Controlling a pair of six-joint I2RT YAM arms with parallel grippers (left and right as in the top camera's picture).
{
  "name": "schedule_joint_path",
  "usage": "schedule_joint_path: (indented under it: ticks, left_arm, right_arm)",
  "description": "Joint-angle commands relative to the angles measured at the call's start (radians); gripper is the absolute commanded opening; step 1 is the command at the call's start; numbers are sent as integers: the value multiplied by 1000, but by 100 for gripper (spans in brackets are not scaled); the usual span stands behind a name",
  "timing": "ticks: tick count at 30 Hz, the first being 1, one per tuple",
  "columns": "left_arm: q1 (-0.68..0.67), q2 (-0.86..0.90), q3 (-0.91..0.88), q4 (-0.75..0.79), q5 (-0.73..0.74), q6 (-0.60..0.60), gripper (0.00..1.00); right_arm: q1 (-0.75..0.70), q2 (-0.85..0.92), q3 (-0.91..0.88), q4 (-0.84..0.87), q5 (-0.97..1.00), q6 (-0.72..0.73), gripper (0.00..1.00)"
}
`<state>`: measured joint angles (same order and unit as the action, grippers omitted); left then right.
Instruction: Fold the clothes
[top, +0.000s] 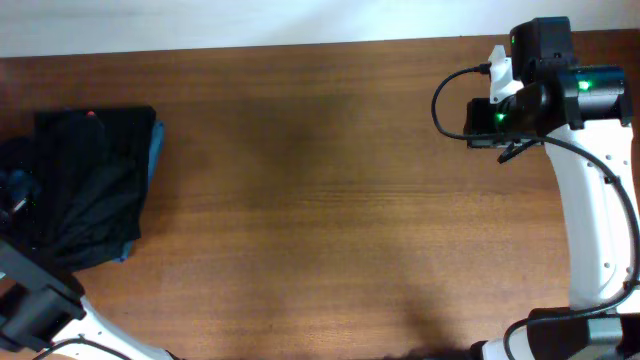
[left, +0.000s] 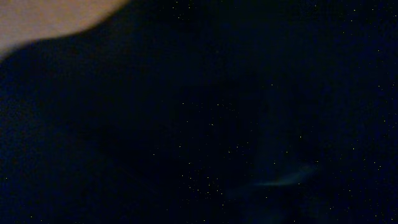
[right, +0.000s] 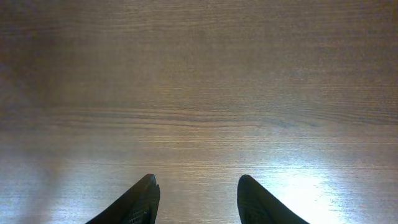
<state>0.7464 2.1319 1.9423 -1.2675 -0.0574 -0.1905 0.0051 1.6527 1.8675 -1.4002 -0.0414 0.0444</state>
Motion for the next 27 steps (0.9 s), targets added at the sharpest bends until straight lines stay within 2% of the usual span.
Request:
schedule_joint_path:
  ticks: [1, 4, 5, 6, 7, 13, 14, 15, 16, 18, 19, 21, 22, 27]
  left_arm:
    - [-17, 66, -42, 3, 100, 4, 1]
    - [-17, 65, -42, 3, 100, 5, 1]
    - [-17, 65, -42, 3, 100, 5, 5]
    - [-17, 65, -42, 2, 100, 4, 35]
    - [-17, 65, -42, -2, 101, 4, 99]
    - [-17, 65, -42, -19, 166, 5, 99]
    - [-17, 65, -42, -20, 167, 5, 96]
    - [-17, 65, -42, -19, 167, 5, 57]
    - [-17, 65, -40, -19, 167, 5, 1]
    - [-17, 65, -38, -16, 167, 5, 0]
    - [-17, 65, -35, -16, 167, 5, 3]
    - [-17, 65, -31, -24, 175, 5, 47]
    - [-17, 65, -24, -34, 188, 5, 56]
    - [-17, 62, 90, -131, 218, 5, 62]
  right_arm:
    - [-6, -4, -2, 1, 8, -7, 46]
    - [-6, -4, -2, 1, 8, -7, 46]
    - [-6, -4, -2, 1, 8, -7, 46]
    - [-6, -4, -2, 1, 8, -7, 46]
    - [-6, -4, -2, 1, 7, -6, 46]
    - [-6, -4, -2, 1, -3, -6, 46]
    - [-6, -4, -2, 1, -3, -6, 46]
    - [-6, -4, -2, 1, -3, -6, 46]
    - [-6, -4, -2, 1, -3, -7, 46]
    - [-6, -4, -2, 1, -3, -6, 46]
    - [-6, -4, -2, 1, -3, -6, 46]
    - [-6, -4, -2, 1, -3, -6, 46]
    - [-6, -4, -2, 1, -3, -6, 46]
    - [-6, -4, -2, 1, -3, -6, 46]
